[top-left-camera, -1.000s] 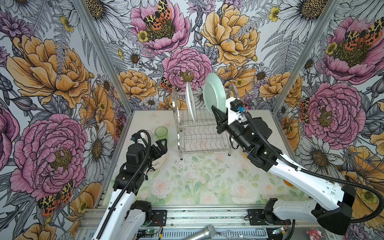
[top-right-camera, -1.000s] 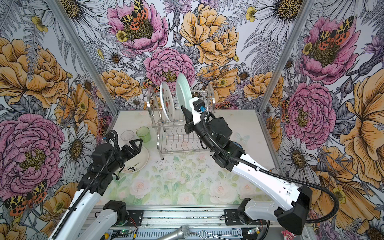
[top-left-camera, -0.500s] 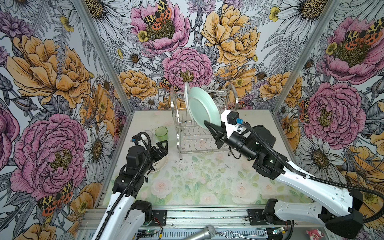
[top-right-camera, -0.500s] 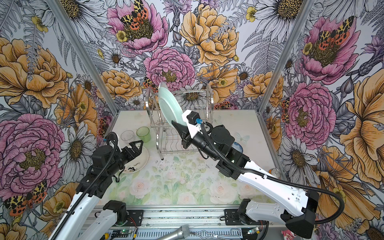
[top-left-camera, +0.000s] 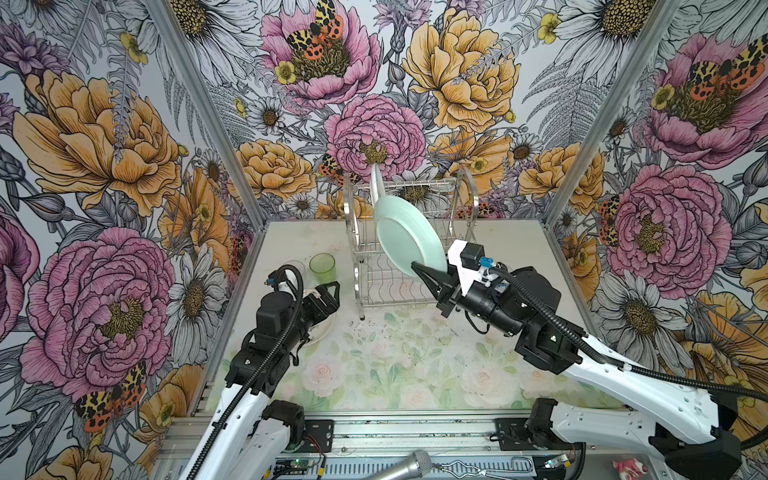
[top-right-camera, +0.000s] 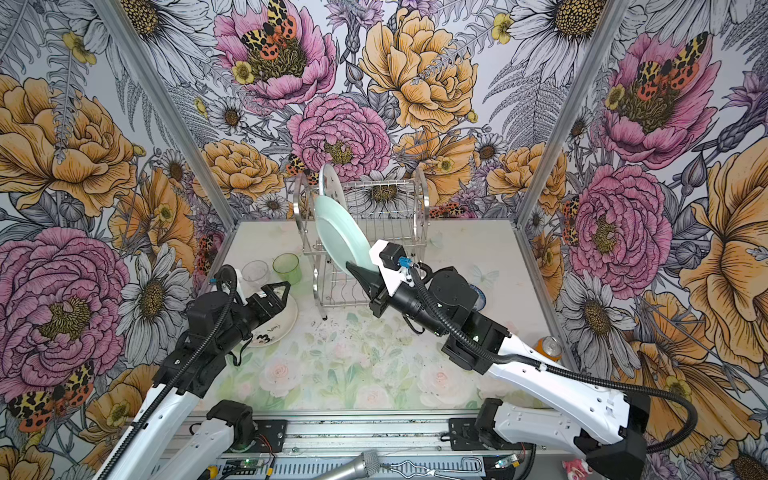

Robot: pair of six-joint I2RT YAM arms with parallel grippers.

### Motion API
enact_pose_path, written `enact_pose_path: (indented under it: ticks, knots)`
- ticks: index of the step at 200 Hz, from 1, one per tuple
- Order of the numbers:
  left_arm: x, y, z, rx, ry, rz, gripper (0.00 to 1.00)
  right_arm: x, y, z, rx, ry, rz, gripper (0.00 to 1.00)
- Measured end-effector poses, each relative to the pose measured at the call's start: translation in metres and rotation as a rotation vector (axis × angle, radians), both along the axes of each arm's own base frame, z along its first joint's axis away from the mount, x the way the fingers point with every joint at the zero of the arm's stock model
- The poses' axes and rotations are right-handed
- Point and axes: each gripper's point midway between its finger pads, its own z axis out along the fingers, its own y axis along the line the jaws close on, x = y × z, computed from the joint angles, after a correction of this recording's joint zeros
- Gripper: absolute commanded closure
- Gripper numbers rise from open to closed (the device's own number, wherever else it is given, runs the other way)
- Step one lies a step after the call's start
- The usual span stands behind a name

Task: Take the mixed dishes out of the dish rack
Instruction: 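Pull the pale green plate toward the robot and lower it with the right gripper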

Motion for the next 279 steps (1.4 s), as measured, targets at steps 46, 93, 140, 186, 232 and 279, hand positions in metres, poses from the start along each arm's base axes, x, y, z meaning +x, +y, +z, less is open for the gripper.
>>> enact_pose_path:
  ticks: [46, 93, 140, 186, 232, 279]
  knots:
    - [0.000, 0.001, -0.001, 0.003, 0.003, 0.008, 0.01, -0.007, -0.008, -0.006, 0.015, 0.019, 0.010, 1.00]
    - [-0.001, 0.000, -0.002, -0.014, 0.013, 0.012, 0.01, -0.010, -0.008, -0.015, 0.013, 0.044, 0.020, 1.00]
    - [-0.002, 0.001, -0.002, -0.019, 0.011, 0.014, 0.01, -0.010, -0.005, -0.032, -0.003, 0.076, 0.024, 1.00]
    - [-0.003, 0.002, -0.003, -0.016, 0.013, 0.017, 0.01, -0.009, -0.001, -0.063, -0.051, 0.138, 0.026, 1.00]
    - [-0.003, 0.003, -0.004, -0.013, 0.017, 0.023, 0.01, -0.008, 0.005, -0.083, -0.075, 0.187, 0.032, 1.00]
    - [-0.003, 0.004, -0.005, -0.010, 0.021, 0.027, 0.01, -0.008, 0.023, -0.117, -0.147, 0.240, 0.046, 1.00]
